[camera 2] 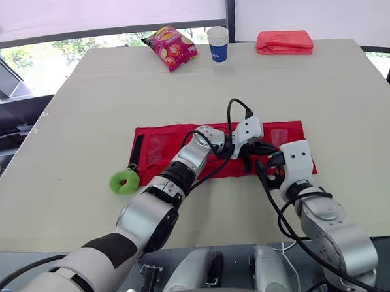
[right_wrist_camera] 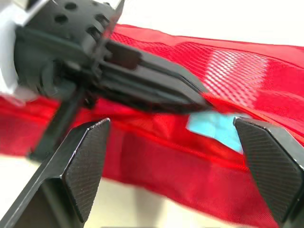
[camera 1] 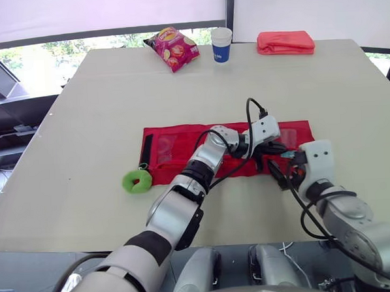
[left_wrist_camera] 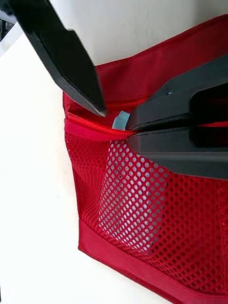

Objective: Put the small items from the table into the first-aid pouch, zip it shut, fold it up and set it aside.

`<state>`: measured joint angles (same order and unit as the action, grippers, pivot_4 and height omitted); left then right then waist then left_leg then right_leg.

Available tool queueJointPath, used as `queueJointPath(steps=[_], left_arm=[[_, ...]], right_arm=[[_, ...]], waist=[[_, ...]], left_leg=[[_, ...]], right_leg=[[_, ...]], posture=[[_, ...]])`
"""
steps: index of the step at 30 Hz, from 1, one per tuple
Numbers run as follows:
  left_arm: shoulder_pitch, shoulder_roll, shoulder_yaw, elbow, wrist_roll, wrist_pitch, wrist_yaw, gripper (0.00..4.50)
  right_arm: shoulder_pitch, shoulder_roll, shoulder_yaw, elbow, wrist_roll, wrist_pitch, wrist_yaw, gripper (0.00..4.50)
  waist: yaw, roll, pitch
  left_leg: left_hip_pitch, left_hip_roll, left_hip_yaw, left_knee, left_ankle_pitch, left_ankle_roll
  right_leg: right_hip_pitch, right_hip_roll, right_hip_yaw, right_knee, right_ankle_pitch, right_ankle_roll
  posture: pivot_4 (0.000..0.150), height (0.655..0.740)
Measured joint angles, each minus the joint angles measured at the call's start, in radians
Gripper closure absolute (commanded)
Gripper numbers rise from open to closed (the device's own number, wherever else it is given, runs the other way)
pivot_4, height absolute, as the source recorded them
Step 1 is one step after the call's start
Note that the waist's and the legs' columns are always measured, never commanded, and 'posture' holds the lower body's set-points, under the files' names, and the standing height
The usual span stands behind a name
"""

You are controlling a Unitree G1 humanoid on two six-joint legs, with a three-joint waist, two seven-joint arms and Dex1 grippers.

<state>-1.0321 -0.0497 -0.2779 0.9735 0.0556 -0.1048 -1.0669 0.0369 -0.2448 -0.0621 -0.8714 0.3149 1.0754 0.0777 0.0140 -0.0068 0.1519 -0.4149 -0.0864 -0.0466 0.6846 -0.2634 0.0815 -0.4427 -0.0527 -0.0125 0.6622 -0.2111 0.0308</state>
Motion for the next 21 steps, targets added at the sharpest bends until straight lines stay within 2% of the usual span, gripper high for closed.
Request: queueJointPath(steps=[1, 3, 4, 7, 8, 14, 16, 19, 21], left_arm=[[0.0, 0.0, 0.0, 0.0, 0.0, -0.002, 0.0, 4.5], [0.0, 0.0, 0.0, 0.001, 0.0, -0.007, -0.001, 4.5], [0.0, -0.001, 0.0, 0.001, 0.0, -0.009, -0.001, 4.5], [-0.001, -0.004, 0.0, 0.002, 0.0, -0.011, -0.002, 4.5], [-0.001, -0.006, 0.0, 0.002, 0.0, -0.012, -0.004, 4.5], [-0.001, -0.023, -0.007, 0.002, 0.001, -0.026, -0.021, 4.5], [-0.001, -0.027, -0.007, 0.002, 0.001, -0.03, -0.022, 4.5], [-0.001, -0.031, -0.008, 0.002, 0.001, -0.032, -0.021, 4.5], [0.0, -0.03, -0.009, 0.0, 0.005, -0.04, -0.018, 4.5]], right_arm=[[0.008, -0.01, -0.013, -0.003, 0.005, 0.003, 0.007, 1.33], [0.015, -0.016, -0.034, -0.001, 0.006, 0.005, 0.013, 2.44], [0.015, -0.017, -0.037, 0.001, 0.005, 0.004, 0.012, 2.8], [-0.017, -0.016, -0.032, 0.09, -0.01, -0.031, 0.012, 4.24], [-0.032, -0.016, -0.029, 0.118, -0.019, -0.043, 0.011, 4.41], [-0.119, 0.012, 0.013, 0.329, -0.082, -0.173, -0.003, 4.41], [-0.122, 0.012, 0.01, 0.341, -0.093, -0.189, -0.006, 4.41], [-0.089, -0.005, 0.004, 0.306, -0.081, -0.186, 0.017, 4.41], [0.045, -0.113, -0.038, 0.171, -0.016, -0.192, 0.137, 4.41]], waist=[[0.0, 0.0, 0.0], [0.0, 0.0, 0.0], [-0.001, 0.0, 0.0], [-0.001, 0.0, 0.0], [0.0, 0.0, 0.0], [0.002, 0.0, 0.0], [0.002, 0.0, 0.0], [0.004, 0.0, 0.0], [0.005, 0.0, 0.0]], left_leg=[[0.0, 0.0, 0.0, 0.0, 0.0, 0.0], [0.0, 0.0, 0.0, 0.0, 0.0, 0.0], [0.0, 0.0, 0.0, 0.0, 0.0, 0.0], [0.0, 0.0, 0.0, 0.0, 0.0, 0.0], [0.0, 0.0, 0.0, 0.0, 0.0, 0.0], [0.0, 0.0, 0.0, 0.0, 0.0, 0.0], [0.0, 0.0, 0.0, 0.0, 0.0, 0.0], [0.0, 0.0, 0.0, 0.0, 0.0, 0.0], [-0.001, -0.001, 0.0, 0.0, 0.0, 0.0]], right_leg=[[0.0, 0.0, 0.0, 0.0, 0.0, 0.0], [0.0, 0.0, 0.0, 0.0, 0.0, 0.0], [0.0, 0.0, 0.0, 0.0, 0.0, 0.0], [0.0, 0.0, 0.0, 0.0, 0.0, 0.0], [0.0, 0.0, 0.0, 0.0, 0.0, 0.0], [0.0, 0.0, 0.0, 0.0, 0.0, 0.0], [0.0, 0.0, 0.0, 0.0, 0.0, 0.0], [0.0, 0.0, 0.0, 0.0, 0.0, 0.0], [0.0, -0.001, 0.0, 0.0, 0.0, 0.0]], posture=[[0.15, 0.7395], [0.15, 0.7395], [0.15, 0.7395], [0.15, 0.7395], [0.15, 0.7395], [0.15, 0.7395], [0.15, 0.7395], [0.15, 0.7395], [0.15, 0.7395]])
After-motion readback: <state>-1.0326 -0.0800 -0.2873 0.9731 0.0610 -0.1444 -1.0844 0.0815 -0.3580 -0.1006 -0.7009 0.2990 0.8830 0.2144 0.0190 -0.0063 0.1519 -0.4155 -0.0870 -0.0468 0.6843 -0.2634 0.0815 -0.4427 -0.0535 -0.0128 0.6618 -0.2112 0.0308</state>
